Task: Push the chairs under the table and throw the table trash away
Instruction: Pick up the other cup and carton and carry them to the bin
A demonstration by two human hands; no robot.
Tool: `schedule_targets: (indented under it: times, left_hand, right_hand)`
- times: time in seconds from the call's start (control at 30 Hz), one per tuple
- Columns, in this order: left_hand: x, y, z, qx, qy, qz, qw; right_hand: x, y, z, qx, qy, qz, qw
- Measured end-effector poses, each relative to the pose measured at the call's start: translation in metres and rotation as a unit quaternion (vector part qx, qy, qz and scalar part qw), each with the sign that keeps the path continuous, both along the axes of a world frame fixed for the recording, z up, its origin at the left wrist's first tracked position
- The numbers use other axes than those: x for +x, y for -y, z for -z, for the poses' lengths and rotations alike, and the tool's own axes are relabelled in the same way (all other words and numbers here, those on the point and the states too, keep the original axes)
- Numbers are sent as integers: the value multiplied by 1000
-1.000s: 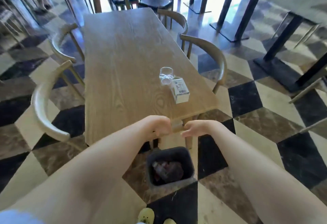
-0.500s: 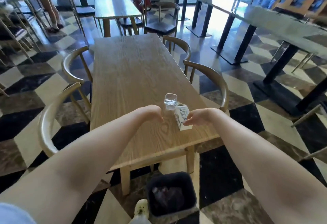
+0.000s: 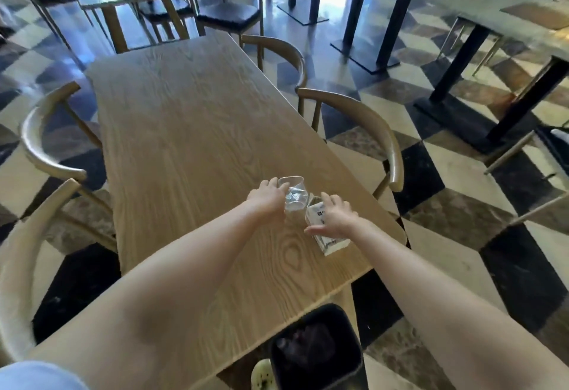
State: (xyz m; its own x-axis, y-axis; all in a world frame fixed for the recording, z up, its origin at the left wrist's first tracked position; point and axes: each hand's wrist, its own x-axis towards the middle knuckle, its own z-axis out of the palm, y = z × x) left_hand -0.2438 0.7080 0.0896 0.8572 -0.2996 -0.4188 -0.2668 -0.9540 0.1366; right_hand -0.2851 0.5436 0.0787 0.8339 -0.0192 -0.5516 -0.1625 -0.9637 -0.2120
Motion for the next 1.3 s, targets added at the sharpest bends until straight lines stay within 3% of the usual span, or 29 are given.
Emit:
schedule_targets:
  times: [0.17,0.37,0.57,0.87,1.13,1.3]
  left_hand:
    - [20,9,31,-34,-3,27,999]
    - [35,16,51,-66,25,34,997]
    - [36,13,59,-94,83,24,992]
    - [8,6,57,-160,22,-72,984]
    - [-71,11,54,-195,4,-186,963]
    - [-137,12,58,-184,-7,-196,963]
  right_hand:
    - [-2,6,29,45,24,59,997]
    - [-3,7,41,10,60,39,997]
    - [0,12,43,36,83,47,995]
    - [-10,26,37,164,89,125,974]
    - [-59,40,38,200,67,49,976]
    - [-99,51,40,196,49,-21,979]
